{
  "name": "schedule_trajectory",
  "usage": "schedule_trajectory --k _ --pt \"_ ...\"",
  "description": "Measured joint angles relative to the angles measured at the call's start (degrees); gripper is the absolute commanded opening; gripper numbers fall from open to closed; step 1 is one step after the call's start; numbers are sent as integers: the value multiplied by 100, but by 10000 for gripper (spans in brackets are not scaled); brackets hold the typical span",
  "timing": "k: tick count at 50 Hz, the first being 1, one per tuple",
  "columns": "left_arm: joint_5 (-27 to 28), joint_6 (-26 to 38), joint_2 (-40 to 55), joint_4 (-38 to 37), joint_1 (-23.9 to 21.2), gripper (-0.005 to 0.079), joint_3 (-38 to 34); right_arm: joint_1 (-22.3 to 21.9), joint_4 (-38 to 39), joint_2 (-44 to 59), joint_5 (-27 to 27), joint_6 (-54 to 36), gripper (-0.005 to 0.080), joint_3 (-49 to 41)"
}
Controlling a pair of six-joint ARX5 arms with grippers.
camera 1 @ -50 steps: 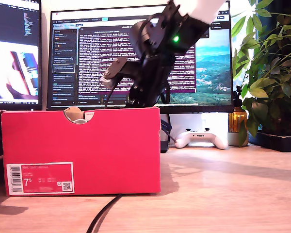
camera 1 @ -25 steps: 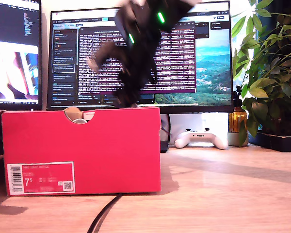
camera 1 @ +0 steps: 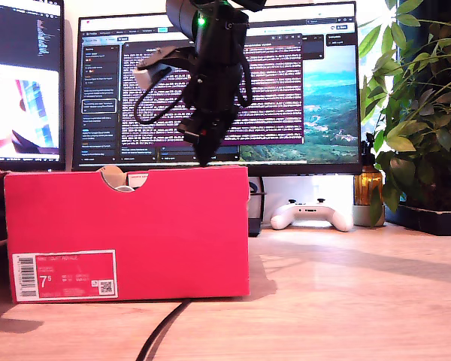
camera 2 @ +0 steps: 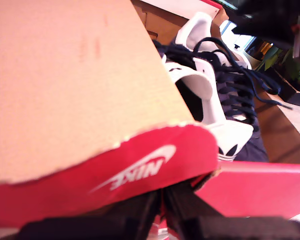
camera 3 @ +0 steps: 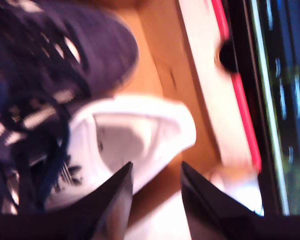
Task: Pack the blue shoes by picking the first shoe and placing it inside the red shoebox, left side, then picking and rotating the second shoe and placing it in the shoebox
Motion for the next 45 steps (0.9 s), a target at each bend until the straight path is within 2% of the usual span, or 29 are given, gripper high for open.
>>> schedule_trajectory --k 1,4,8,14,15,17,19,22,32,37,45 --pt "0 0 0 -4 0 -21 0 9 -35 0 85 293 243 22" --pt "0 0 0 -9 0 -21 0 59 -177 -2 317 313 149 98" --pt "0 0 0 -9 0 -21 0 114 -483 0 466 848 -25 240" --pt "0 2 0 -9 0 -21 0 151 -944 -2 479 1187 -5 492" --pt "0 4 0 -9 0 -21 0 151 -984 -2 476 1639 -5 529" --pt "0 11 0 -9 0 -21 0 151 -1034 -2 476 1681 -5 584" --pt "0 72 0 -9 0 -21 0 151 -1075 -2 476 2299 -5 627" --pt "0 243 0 -24 0 -21 0 149 -1102 -2 476 2559 -5 660" --pt "4 693 0 -310 0 -21 0 146 -1359 -22 450 2695 -5 667" --pt "4 785 -24 -466 0 -21 0 83 -1512 -68 411 3226 -5 667" --pt "-33 1093 -468 -1056 0 -21 0 -81 -1648 -227 271 3394 -5 667"
